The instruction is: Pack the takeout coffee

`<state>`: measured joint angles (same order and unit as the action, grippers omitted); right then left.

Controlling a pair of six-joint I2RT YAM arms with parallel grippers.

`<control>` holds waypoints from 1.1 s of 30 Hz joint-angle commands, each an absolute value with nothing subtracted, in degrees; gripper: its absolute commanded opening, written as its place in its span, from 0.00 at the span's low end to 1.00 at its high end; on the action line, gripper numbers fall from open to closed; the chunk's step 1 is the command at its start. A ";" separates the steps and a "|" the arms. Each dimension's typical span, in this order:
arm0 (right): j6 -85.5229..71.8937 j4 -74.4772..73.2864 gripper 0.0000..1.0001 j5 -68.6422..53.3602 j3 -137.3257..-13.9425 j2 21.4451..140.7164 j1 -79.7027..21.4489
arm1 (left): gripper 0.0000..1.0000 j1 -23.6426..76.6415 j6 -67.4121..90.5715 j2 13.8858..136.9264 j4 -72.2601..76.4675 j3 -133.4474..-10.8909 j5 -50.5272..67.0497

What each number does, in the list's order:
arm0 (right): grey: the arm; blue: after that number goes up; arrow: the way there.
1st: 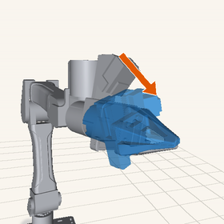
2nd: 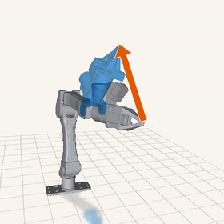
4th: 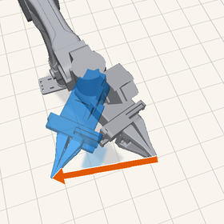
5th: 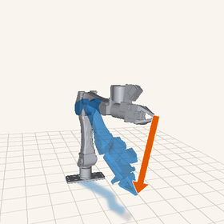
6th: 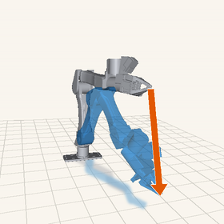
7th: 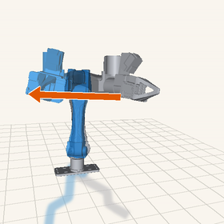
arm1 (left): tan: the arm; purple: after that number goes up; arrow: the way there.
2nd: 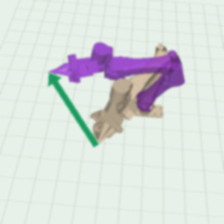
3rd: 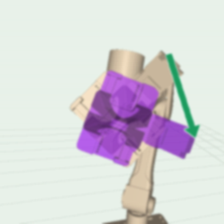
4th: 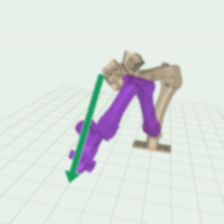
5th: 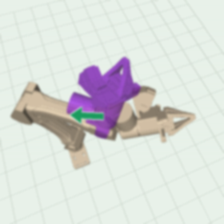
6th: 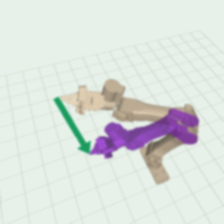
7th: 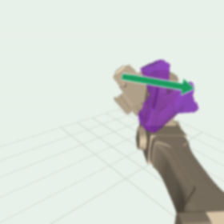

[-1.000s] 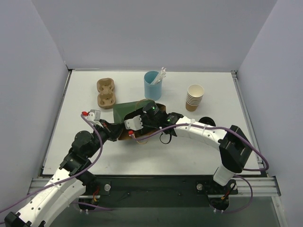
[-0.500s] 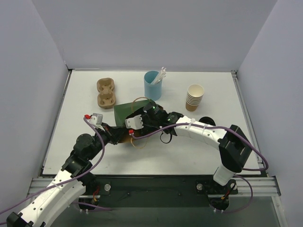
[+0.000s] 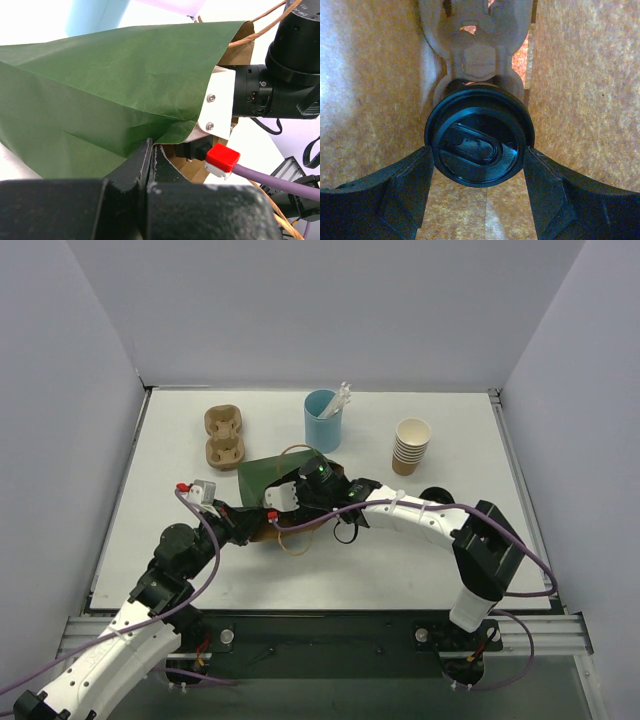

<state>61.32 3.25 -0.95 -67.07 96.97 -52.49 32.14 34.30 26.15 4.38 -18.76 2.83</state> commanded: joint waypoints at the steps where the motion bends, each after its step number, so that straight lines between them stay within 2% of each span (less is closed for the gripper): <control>1: 58.45 4.48 0.17 -0.18 -67.15 98.44 -52.12 | 0.00 31.99 34.98 25.22 5.19 -19.95 4.31; 14: 55.20 7.21 0.19 4.66 -66.44 100.02 -52.03 | 0.00 32.08 35.51 23.82 3.60 -19.95 4.13; 20: 55.02 6.59 0.22 3.52 -67.32 100.37 -52.12 | 0.00 32.08 36.03 24.78 4.04 -20.13 3.69; 25: 53.88 4.84 0.18 1.94 -68.90 100.46 -52.21 | 0.00 32.08 37.26 25.93 5.18 -20.13 3.60; 33: 51.77 1.76 0.23 0.44 -69.96 101.07 -52.74 | 0.00 32.08 38.32 27.16 6.59 -19.86 3.17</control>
<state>55.66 5.32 2.50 -68.27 99.79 -52.56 32.12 37.06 26.63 4.32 -18.76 2.04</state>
